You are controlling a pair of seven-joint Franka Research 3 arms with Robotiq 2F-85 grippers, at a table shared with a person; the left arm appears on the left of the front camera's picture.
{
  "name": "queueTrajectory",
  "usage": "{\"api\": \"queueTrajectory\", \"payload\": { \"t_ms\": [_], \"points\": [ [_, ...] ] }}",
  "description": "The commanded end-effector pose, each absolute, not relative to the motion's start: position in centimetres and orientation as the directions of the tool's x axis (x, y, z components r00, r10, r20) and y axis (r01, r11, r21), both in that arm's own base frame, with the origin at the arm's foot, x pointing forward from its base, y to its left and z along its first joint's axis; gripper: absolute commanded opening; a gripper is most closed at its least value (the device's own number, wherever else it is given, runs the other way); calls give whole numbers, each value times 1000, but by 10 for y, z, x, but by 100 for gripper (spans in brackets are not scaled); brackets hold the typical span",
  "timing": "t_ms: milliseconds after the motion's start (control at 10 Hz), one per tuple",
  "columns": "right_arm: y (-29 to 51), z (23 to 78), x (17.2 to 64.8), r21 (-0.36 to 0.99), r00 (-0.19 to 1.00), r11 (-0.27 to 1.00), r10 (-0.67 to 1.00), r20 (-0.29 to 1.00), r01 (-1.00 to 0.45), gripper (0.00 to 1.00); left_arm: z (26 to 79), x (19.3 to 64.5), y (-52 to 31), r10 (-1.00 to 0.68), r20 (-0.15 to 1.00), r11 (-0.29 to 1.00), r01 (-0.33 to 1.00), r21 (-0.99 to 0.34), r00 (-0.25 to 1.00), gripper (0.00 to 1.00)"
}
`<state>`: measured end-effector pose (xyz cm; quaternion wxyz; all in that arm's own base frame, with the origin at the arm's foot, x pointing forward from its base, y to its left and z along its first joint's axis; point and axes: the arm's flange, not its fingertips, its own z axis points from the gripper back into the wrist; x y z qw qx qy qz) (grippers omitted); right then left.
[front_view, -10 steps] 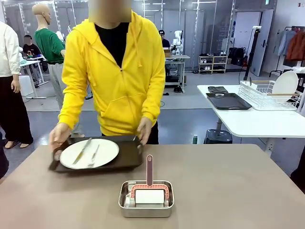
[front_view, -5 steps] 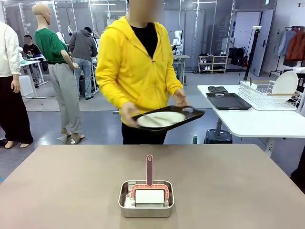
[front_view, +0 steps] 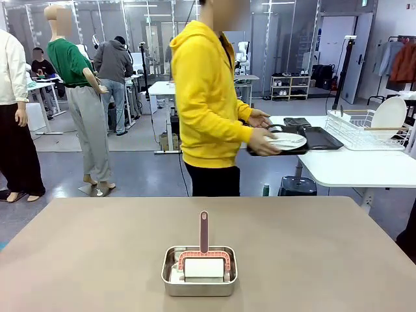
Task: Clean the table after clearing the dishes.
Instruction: When the right (or left) Handle tray is removed, use the right hand (or left hand) to clean the right (or left) side of the table with the Lint Roller.
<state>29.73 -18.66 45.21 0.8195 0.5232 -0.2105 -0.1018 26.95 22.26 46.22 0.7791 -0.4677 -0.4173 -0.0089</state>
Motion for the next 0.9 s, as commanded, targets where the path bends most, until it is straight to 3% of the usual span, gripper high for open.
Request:
{"api": "queueTrajectory", "payload": {
  "t_ms": [0, 400, 500, 800],
  "points": [
    [-188, 455, 299, 904, 889, 425, -390, 239, -57, 100, 465, 270, 225, 377, 664, 559, 413, -719, 646, 100],
    [-188, 455, 299, 904, 889, 425, -390, 239, -57, 100, 462, 270, 223, 376, 659, 562, 404, -721, 652, 100],
    [-188, 455, 299, 904, 889, 425, -390, 239, -57, 100, 467, 285, 197, 249, 692, 629, 430, -648, 678, 100],
    [-188, 455, 299, 904, 889, 425, -390, 239, -57, 100, 499, 371, 103, -87, 732, 617, 614, -493, 675, 100]
  ]
}}
